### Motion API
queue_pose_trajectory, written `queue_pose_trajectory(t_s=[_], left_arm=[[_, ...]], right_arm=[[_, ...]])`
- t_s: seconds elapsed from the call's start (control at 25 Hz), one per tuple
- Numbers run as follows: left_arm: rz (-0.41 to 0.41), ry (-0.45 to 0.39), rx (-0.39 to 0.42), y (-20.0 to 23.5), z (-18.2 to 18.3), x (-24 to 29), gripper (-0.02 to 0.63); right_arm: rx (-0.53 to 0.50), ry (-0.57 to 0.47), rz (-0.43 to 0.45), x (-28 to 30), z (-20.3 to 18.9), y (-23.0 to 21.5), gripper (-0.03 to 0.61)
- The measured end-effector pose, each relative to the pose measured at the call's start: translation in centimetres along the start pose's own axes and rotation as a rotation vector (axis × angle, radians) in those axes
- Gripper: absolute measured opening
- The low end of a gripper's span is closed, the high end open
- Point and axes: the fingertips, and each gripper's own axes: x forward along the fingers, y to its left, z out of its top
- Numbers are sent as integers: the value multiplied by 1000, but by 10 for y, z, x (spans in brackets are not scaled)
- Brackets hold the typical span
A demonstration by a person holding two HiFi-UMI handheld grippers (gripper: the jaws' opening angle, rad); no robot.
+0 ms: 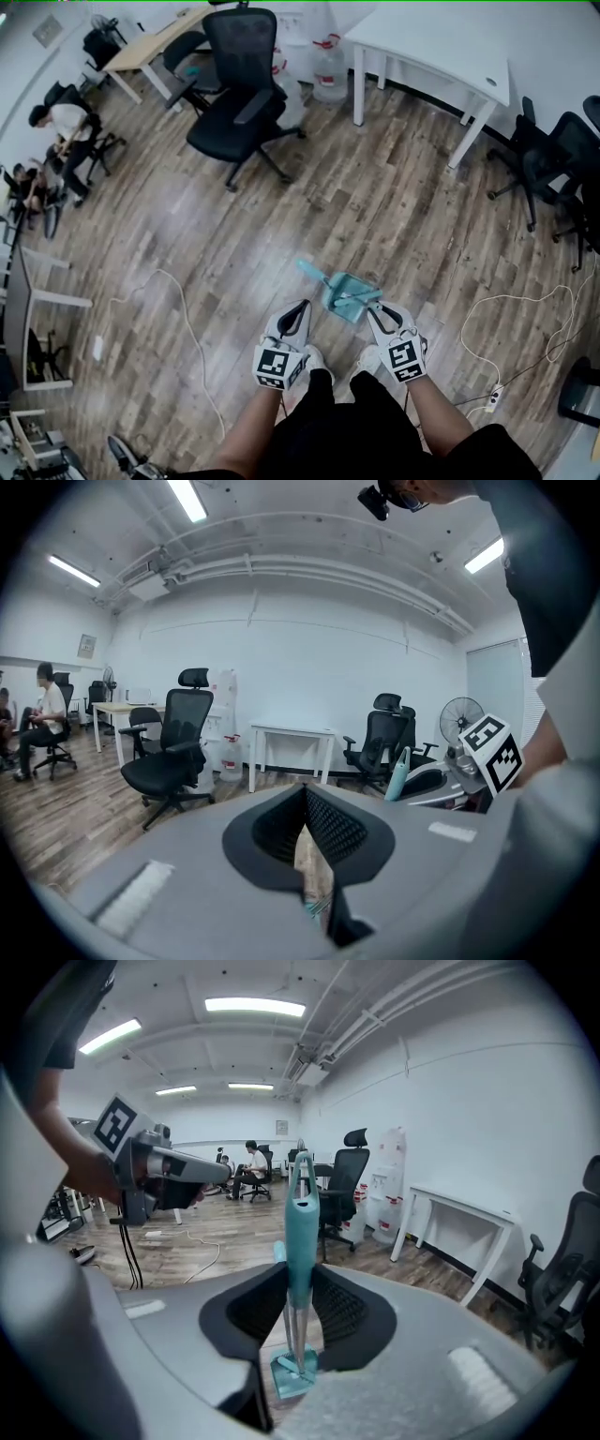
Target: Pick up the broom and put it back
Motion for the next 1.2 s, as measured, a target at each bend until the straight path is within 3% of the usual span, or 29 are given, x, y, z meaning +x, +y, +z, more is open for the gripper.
queue_pose_trajectory(t_s=[0.6, 0.88, 1.2], left_arm=[[-30, -142, 61, 0, 78, 27, 18], [-55, -220, 80, -3, 115, 32, 18], [-13, -253, 89, -1, 160, 36, 18]], right_arm=[[-63, -292, -123, -60, 146, -59, 87], [-64, -394, -196, -83, 192, -83, 87], [-46, -515, -254, -112, 240, -107, 87]])
